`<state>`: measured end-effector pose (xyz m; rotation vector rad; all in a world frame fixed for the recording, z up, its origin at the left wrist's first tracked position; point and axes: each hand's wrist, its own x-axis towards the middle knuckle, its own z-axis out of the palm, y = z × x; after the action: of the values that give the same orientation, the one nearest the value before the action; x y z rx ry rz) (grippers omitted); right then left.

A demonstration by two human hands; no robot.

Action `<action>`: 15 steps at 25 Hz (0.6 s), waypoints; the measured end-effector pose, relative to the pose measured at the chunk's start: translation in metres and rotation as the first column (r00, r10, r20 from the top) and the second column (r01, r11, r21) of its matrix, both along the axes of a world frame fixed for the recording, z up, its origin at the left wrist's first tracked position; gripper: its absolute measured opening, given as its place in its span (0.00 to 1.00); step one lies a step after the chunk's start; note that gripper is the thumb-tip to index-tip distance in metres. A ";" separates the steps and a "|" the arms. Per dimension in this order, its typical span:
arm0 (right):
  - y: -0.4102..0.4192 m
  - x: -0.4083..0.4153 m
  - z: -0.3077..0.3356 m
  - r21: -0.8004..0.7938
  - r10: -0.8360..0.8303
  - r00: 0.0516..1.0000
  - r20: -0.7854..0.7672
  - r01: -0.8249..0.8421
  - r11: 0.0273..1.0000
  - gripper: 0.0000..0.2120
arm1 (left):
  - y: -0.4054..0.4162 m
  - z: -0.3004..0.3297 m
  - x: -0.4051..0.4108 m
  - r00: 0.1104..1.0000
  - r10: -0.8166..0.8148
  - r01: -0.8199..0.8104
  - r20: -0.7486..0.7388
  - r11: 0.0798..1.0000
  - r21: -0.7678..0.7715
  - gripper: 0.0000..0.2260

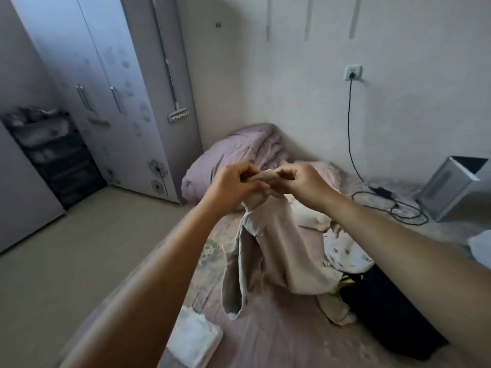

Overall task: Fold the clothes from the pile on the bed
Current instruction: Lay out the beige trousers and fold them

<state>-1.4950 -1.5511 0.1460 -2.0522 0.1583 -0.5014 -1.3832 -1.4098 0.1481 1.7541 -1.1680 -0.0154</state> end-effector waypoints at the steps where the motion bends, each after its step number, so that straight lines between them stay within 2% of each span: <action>1: 0.002 -0.001 0.014 0.014 -0.036 0.999 0.030 0.036 0.999 0.05 | 0.002 0.008 -0.005 0.999 0.008 -0.011 -0.041 0.997 -0.076 0.07; 4: 0.004 -0.010 0.060 0.005 -0.145 0.986 0.085 0.145 0.989 0.05 | 0.009 0.036 -0.019 0.965 -0.018 -0.057 -0.260 0.959 -0.277 0.09; 7: 0.003 -0.022 0.104 0.002 -0.191 0.972 0.139 0.193 0.981 0.04 | 0.015 0.065 -0.026 0.934 -0.064 -0.072 -0.350 0.930 -0.362 0.07; 9: 0.001 -0.030 0.127 0.036 -0.239 0.954 0.183 0.236 0.971 0.03 | 0.019 0.076 -0.027 0.926 -0.088 -0.050 -0.366 0.935 -0.352 0.04; 10: 0.001 -0.036 0.139 0.052 -0.256 0.945 0.204 0.251 0.967 0.03 | 0.020 0.077 -0.028 0.928 -0.060 -0.065 -0.368 0.945 -0.319 0.06; 12: 0.000 -0.047 0.160 0.088 -0.274 0.930 0.244 0.260 0.962 0.04 | 0.021 0.070 -0.032 0.918 0.077 -0.188 -0.389 0.948 -0.257 0.10; 13: 0.000 -0.051 0.169 0.108 -0.284 0.923 0.260 0.264 0.958 0.04 | 0.021 0.063 -0.037 0.897 0.142 -0.269 -0.419 0.927 -0.262 0.09; 15: -0.002 -0.057 0.186 0.126 -0.317 0.906 0.282 0.292 0.948 0.04 | 0.019 0.054 -0.050 0.866 0.159 -0.337 -0.475 0.887 -0.316 0.07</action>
<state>-1.5516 -1.5535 0.3316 -1.8530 0.3153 -0.9788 -1.4332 -1.3912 0.2016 1.4318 -0.5552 -0.0163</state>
